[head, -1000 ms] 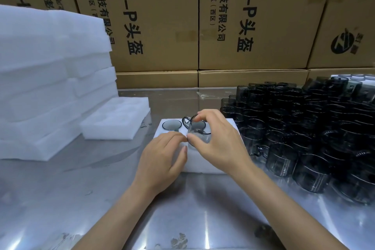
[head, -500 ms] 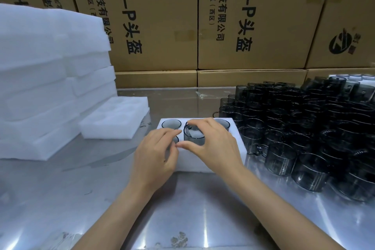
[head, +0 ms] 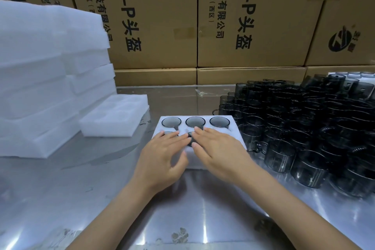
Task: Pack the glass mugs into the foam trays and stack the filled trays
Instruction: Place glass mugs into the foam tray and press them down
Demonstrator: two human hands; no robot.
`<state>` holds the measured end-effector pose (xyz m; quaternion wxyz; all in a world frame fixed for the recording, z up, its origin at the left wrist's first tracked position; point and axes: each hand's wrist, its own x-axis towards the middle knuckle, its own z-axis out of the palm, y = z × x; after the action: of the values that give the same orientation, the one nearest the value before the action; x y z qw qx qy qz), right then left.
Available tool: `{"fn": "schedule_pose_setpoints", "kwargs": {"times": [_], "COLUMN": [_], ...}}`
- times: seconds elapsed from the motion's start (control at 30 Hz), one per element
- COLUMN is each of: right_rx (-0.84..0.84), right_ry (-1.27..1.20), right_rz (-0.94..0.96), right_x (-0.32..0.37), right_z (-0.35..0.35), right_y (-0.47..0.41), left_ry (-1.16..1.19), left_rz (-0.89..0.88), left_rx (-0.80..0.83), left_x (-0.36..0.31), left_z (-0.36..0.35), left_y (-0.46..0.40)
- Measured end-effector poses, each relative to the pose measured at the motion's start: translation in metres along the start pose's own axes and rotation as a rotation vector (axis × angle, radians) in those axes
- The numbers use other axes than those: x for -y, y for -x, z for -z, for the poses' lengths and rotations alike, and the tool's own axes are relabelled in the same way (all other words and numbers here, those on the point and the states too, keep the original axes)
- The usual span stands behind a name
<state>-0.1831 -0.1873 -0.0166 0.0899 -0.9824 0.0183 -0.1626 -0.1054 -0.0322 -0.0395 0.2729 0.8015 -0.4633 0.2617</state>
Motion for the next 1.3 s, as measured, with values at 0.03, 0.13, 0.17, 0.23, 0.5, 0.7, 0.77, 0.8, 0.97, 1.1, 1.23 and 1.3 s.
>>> {"fn": "schedule_pose_setpoints", "kwargs": {"times": [0.03,0.13,0.17,0.23,0.5,0.7,0.77,0.8,0.97,1.1,1.23,1.3], "right_rx": [0.005,-0.005,-0.044,-0.203,-0.147,-0.213,-0.378,-0.485,-0.924,-1.02,-0.822,-0.695], "right_ry": [0.006,-0.04,-0.084,-0.148,0.142,0.026,-0.051,-0.105,-0.289,-0.352,-0.631,-0.818], "right_rz": [0.001,0.004,-0.02,-0.123,-0.621,-0.635,-0.617,-0.597,-0.341,-0.159,-0.097,-0.09], "right_x": [0.0,-0.002,-0.003,-0.009,-0.069,-0.067,-0.066,-0.064,-0.046,-0.023,-0.01,-0.01], "right_z": [0.0,0.001,0.003,0.01,0.028,0.03,0.035,0.038,0.043,0.035,0.022,0.023], "right_y": [0.0,0.001,0.001,0.0,0.011,0.012,0.013,0.012,0.008,0.007,0.006,0.006], "left_ry": [-0.01,-0.023,-0.021,-0.014,-0.012,-0.029,-0.032,-0.031,-0.023,0.013,0.267,0.4], "left_rz": [-0.004,0.002,0.003,0.0,-0.141,-0.219,-0.219,-0.217,-0.244,-0.176,0.0,0.09], "left_rx": [-0.004,0.013,0.026,0.051,-0.027,-0.069,-0.082,-0.085,-0.105,-0.128,-0.219,-0.216], "left_x": [-0.001,-0.002,-0.002,-0.001,-0.004,-0.001,-0.001,-0.002,-0.016,-0.045,-0.071,-0.072], "left_z": [0.001,0.001,0.0,0.0,-0.005,-0.009,-0.01,-0.011,-0.018,-0.027,-0.034,-0.035], "left_y": [-0.001,0.001,0.002,0.004,0.001,-0.001,0.0,0.0,-0.002,-0.014,-0.032,-0.035]}}
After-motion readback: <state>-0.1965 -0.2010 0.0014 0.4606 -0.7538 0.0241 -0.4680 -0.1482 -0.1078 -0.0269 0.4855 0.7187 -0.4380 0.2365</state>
